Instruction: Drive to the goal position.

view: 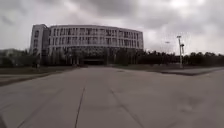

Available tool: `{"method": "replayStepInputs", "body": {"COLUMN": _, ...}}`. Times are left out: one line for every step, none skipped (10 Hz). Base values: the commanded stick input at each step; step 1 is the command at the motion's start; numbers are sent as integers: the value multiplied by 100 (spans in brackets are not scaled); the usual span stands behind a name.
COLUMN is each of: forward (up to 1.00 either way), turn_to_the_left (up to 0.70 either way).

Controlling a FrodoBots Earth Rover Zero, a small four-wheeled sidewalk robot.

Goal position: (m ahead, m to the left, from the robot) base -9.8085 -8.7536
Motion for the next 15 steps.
{"method": "replayStepInputs", "body": {"forward": 70, "turn_to_the_left": 0}}
{"method": "replayStepInputs", "body": {"forward": 70, "turn_to_the_left": 0}}
{"method": "replayStepInputs", "body": {"forward": 70, "turn_to_the_left": 0}}
{"method": "replayStepInputs", "body": {"forward": 70, "turn_to_the_left": 0}}
{"method": "replayStepInputs", "body": {"forward": 70, "turn_to_the_left": 9}}
{"method": "replayStepInputs", "body": {"forward": 70, "turn_to_the_left": 27}}
{"method": "replayStepInputs", "body": {"forward": 70, "turn_to_the_left": 35}}
{"method": "replayStepInputs", "body": {"forward": 70, "turn_to_the_left": 32}}
{"method": "replayStepInputs", "body": {"forward": 70, "turn_to_the_left": 27}}
{"method": "replayStepInputs", "body": {"forward": 70, "turn_to_the_left": 2}}
{"method": "replayStepInputs", "body": {"forward": 70, "turn_to_the_left": 0}}
{"method": "replayStepInputs", "body": {"forward": 70, "turn_to_the_left": 0}}
{"method": "replayStepInputs", "body": {"forward": 70, "turn_to_the_left": 0}}
{"method": "replayStepInputs", "body": {"forward": 70, "turn_to_the_left": 0}}
{"method": "replayStepInputs", "body": {"forward": 70, "turn_to_the_left": 0}}
